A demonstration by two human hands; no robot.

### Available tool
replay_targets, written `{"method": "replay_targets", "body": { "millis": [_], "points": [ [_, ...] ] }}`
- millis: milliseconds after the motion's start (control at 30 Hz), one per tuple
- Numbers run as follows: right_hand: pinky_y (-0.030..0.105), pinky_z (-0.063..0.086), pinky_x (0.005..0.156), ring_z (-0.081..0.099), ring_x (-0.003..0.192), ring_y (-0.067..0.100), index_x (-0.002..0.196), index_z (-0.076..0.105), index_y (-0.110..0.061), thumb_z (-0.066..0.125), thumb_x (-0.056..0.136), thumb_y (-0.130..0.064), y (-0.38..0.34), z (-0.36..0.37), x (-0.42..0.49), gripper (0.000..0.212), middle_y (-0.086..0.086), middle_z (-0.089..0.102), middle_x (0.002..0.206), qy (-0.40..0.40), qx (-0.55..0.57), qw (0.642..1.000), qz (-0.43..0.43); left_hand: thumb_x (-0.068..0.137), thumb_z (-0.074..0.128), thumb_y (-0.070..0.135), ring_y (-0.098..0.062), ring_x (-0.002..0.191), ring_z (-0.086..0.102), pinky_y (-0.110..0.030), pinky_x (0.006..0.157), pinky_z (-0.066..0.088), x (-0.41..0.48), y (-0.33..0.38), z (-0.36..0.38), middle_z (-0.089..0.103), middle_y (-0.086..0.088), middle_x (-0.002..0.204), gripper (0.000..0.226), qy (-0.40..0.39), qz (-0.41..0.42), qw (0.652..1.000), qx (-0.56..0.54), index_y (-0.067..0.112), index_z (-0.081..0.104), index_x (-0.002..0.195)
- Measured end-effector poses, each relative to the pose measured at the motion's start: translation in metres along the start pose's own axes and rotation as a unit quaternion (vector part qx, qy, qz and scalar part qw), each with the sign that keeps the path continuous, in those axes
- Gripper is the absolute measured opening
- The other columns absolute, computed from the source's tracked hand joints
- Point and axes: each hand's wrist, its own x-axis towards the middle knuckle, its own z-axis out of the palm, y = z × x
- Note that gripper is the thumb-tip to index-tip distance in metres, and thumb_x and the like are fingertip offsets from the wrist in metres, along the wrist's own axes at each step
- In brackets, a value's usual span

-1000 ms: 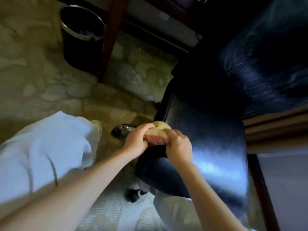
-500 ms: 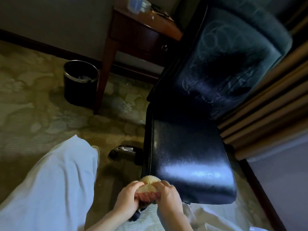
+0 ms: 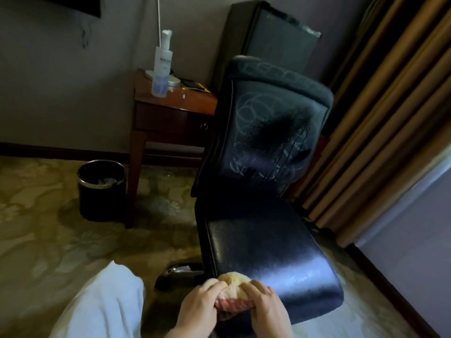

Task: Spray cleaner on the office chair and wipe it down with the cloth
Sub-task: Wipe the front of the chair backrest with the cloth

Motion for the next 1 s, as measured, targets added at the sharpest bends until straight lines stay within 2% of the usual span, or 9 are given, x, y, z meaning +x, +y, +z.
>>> {"method": "replay_targets", "body": {
  "millis": [67, 233, 333, 400, 467, 567, 667, 867, 1000],
  "points": [
    [0.016, 0.045, 0.046, 0.060, 0.064, 0.011, 0.105, 0.053, -0.037, 0.064, 0.056, -0.011, -0.005, -0.021, 0.012, 0.057, -0.019, 0.057, 0.098, 0.033, 0.011, 0.999, -0.008, 0.086, 0.039, -0.001, -0.011, 0.125, 0.042, -0.024, 0.103, 0.034, 0.014, 0.014, -0.023, 0.032, 0.018, 0.146, 0.065, 0.020, 0.048, 0.998, 0.043, 0.034, 0.038, 0.141],
    [0.019, 0.045, 0.044, 0.060, 0.070, 0.012, 0.108, 0.055, -0.036, 0.055, 0.061, -0.012, -0.019, -0.084, 0.049, 0.053, -0.016, 0.057, 0.105, 0.126, -0.006, 0.992, -0.026, 0.083, 0.023, 0.007, -0.016, 0.123, 0.044, -0.027, 0.101, 0.035, 0.057, 0.049, -0.093, 0.038, 0.013, 0.144, 0.065, 0.068, 0.172, 0.974, 0.133, 0.032, 0.039, 0.141],
    [0.020, 0.053, 0.061, 0.064, 0.080, 0.015, 0.115, 0.057, -0.032, 0.069, 0.060, -0.009, -0.021, -0.124, 0.081, 0.062, -0.008, 0.063, 0.110, 0.151, -0.016, 0.987, -0.054, 0.085, 0.038, 0.004, -0.017, 0.116, 0.052, -0.031, 0.097, 0.043, 0.089, 0.068, -0.136, 0.048, 0.012, 0.137, 0.057, 0.105, 0.247, 0.948, 0.173, 0.031, 0.046, 0.135],
    [0.024, 0.056, 0.065, 0.065, 0.084, 0.017, 0.115, 0.062, -0.029, 0.078, 0.055, -0.003, -0.025, -0.154, 0.108, 0.067, -0.005, 0.065, 0.111, 0.169, -0.024, 0.984, -0.059, 0.077, 0.052, 0.002, -0.017, 0.100, 0.062, -0.031, 0.082, 0.052, 0.111, 0.083, -0.166, 0.059, 0.012, 0.122, 0.055, 0.131, 0.285, 0.930, 0.193, 0.031, 0.053, 0.124],
    [0.028, 0.058, 0.063, 0.065, 0.085, 0.019, 0.112, 0.065, -0.026, 0.078, 0.054, 0.003, -0.031, -0.184, 0.135, 0.066, -0.004, 0.066, 0.112, 0.196, -0.032, 0.978, -0.065, 0.066, 0.064, 0.000, -0.015, 0.085, 0.065, -0.029, 0.069, 0.056, 0.134, 0.100, -0.195, 0.064, 0.012, 0.110, 0.060, 0.137, 0.306, 0.919, 0.210, 0.031, 0.055, 0.115],
    [0.032, 0.058, 0.062, 0.065, 0.089, 0.023, 0.114, 0.064, -0.023, 0.073, 0.058, 0.007, -0.036, -0.223, 0.179, 0.064, -0.003, 0.066, 0.113, 0.233, -0.034, 0.969, -0.077, 0.058, 0.069, -0.004, -0.015, 0.079, 0.065, -0.027, 0.062, 0.054, 0.171, 0.128, -0.241, 0.065, 0.011, 0.105, 0.064, 0.171, 0.336, 0.890, 0.255, 0.028, 0.058, 0.112],
    [0.036, 0.059, 0.065, 0.063, 0.094, 0.026, 0.118, 0.061, -0.023, 0.069, 0.064, 0.010, -0.031, -0.251, 0.223, 0.064, -0.001, 0.063, 0.117, 0.257, -0.031, 0.962, -0.087, 0.066, 0.064, -0.004, -0.018, 0.081, 0.064, -0.030, 0.063, 0.052, 0.209, 0.152, -0.278, 0.064, 0.008, 0.107, 0.057, 0.199, 0.353, 0.864, 0.298, 0.026, 0.058, 0.113],
    [0.040, 0.057, 0.075, 0.060, 0.101, 0.027, 0.124, 0.058, -0.021, 0.062, 0.071, 0.009, -0.017, -0.294, 0.320, 0.061, -0.001, 0.059, 0.124, 0.312, -0.029, 0.942, -0.117, 0.066, 0.069, -0.002, -0.021, 0.078, 0.065, -0.032, 0.061, 0.053, 0.288, 0.191, -0.341, 0.066, 0.002, 0.102, 0.047, 0.254, 0.389, 0.810, 0.358, 0.022, 0.062, 0.107],
    [0.039, 0.054, 0.082, 0.056, 0.105, 0.025, 0.126, 0.055, -0.025, 0.062, 0.080, 0.002, -0.008, -0.320, 0.398, 0.054, -0.004, 0.056, 0.127, 0.352, -0.021, 0.927, -0.131, 0.076, 0.064, 0.001, -0.024, 0.085, 0.064, -0.035, 0.067, 0.052, 0.353, 0.209, -0.377, 0.065, 0.001, 0.104, 0.037, 0.293, 0.382, 0.795, 0.368, 0.021, 0.062, 0.107]
  ]
}}
